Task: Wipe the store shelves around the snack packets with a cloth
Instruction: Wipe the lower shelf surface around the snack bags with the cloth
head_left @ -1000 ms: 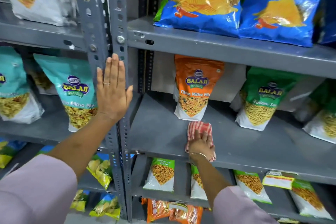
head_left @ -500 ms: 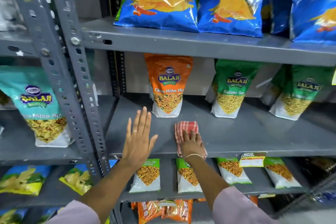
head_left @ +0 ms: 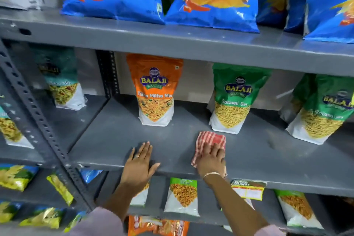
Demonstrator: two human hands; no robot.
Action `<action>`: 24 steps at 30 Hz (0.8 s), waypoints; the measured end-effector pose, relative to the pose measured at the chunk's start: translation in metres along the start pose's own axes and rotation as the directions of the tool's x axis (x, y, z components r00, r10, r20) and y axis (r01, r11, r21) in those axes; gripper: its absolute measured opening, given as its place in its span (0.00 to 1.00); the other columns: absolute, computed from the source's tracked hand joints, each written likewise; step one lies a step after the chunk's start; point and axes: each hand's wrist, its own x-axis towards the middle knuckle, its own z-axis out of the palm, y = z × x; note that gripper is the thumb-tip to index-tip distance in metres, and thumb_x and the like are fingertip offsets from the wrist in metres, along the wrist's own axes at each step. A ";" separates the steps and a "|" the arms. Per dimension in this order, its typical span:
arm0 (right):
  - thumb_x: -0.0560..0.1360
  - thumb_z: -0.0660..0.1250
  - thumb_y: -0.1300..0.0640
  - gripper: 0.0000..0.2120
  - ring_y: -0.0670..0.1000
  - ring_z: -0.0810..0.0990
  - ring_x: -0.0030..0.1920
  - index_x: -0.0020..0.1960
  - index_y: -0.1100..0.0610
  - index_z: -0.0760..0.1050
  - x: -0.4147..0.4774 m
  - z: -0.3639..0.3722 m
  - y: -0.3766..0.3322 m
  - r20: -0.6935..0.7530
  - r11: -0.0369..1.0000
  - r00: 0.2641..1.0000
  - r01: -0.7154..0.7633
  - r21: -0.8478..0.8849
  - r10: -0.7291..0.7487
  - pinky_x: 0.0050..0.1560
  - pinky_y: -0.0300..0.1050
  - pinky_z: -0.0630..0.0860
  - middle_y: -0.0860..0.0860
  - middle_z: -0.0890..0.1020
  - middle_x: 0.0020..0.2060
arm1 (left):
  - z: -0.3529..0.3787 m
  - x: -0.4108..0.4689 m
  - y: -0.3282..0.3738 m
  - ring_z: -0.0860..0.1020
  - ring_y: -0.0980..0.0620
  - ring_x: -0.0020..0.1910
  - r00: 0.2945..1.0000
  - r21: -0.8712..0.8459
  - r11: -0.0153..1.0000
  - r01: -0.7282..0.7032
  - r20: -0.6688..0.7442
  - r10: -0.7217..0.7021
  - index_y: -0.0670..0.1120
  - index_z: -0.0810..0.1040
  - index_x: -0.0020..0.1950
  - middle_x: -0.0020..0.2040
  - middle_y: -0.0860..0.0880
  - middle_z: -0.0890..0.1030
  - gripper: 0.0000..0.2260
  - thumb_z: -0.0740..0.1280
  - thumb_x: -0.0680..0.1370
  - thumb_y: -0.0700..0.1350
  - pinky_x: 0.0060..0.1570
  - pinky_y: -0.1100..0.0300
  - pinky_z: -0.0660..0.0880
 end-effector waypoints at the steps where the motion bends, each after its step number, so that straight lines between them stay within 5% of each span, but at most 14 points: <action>1: 0.80 0.51 0.50 0.30 0.65 0.46 0.77 0.78 0.57 0.44 0.006 0.003 -0.006 0.012 1.000 1.000 0.008 0.004 -0.008 0.77 0.56 0.48 0.62 0.47 0.77 | 0.001 -0.001 0.000 0.75 0.45 0.62 1.000 -0.005 1.000 0.016 -0.001 -0.016 0.37 0.76 0.62 0.63 0.41 0.77 0.38 0.37 0.80 0.62 0.64 0.52 0.57; 6: 0.76 0.60 0.46 0.40 0.66 0.40 0.77 0.78 0.58 0.41 0.048 0.007 -0.036 0.096 0.997 0.993 0.065 0.051 -0.069 0.77 0.57 0.40 0.65 0.42 0.76 | 0.005 -0.003 0.001 0.76 0.43 0.61 0.999 -0.005 1.000 0.028 -0.024 -0.029 0.38 0.76 0.62 0.63 0.41 0.77 0.29 0.49 0.78 0.59 0.63 0.51 0.59; 15: 0.79 0.55 0.45 0.37 0.60 0.39 0.77 0.78 0.58 0.39 0.121 -0.002 -0.062 0.116 0.992 0.993 -0.025 0.128 0.010 0.77 0.53 0.39 0.59 0.41 0.78 | 0.014 0.005 -0.002 0.76 0.45 0.61 0.990 -0.009 1.000 0.015 -0.143 -0.016 0.39 0.76 0.62 0.63 0.43 0.77 0.27 0.55 0.73 0.56 0.64 0.51 0.59; 24: 0.69 0.58 0.36 0.44 0.62 0.55 0.76 0.77 0.56 0.48 0.184 -0.012 -0.088 0.129 0.964 0.991 -0.058 0.260 0.025 0.76 0.57 0.55 0.59 0.54 0.77 | 0.020 0.006 -0.004 0.77 0.44 0.60 0.975 -0.047 0.999 -0.014 -0.223 0.003 0.40 0.77 0.62 0.63 0.43 0.77 0.27 0.51 0.78 0.57 0.64 0.51 0.62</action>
